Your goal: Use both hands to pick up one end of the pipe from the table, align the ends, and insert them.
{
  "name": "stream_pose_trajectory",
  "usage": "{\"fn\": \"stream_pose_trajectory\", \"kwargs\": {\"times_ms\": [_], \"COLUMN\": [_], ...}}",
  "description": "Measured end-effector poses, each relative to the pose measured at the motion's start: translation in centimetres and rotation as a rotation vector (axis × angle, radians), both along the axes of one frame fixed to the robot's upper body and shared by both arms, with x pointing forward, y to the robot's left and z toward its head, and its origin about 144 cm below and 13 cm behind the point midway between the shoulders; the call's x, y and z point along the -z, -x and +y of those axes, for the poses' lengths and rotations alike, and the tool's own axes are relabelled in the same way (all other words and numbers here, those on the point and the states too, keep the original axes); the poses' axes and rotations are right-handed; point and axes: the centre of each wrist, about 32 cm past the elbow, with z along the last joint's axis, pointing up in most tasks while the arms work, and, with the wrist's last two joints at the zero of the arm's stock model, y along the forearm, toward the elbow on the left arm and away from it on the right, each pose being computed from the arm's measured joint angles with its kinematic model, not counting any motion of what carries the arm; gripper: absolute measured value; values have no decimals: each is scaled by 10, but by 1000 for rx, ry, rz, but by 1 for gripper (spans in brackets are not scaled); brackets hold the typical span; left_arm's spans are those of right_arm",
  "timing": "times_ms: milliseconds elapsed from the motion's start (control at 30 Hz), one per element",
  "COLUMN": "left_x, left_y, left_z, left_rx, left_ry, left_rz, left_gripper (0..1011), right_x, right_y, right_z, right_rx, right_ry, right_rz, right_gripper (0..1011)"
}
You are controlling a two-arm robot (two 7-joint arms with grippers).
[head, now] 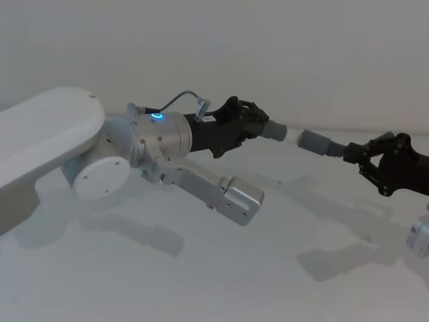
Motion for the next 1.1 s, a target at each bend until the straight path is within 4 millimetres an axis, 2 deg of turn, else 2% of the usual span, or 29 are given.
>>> {"fn": "stream_pose_trajectory", "kwargs": {"times_ms": [1100], "left_x": [0], "left_y": [0], "left_z": [0], "left_rx": [0], "left_ry": [0], "left_rz": [0], "left_gripper": [345], "right_x": [1], "right_y": [-5], "right_z": [3], "right_rx": [33], "right_ry": [25], "right_rz": [8], "right_gripper": [58]}}
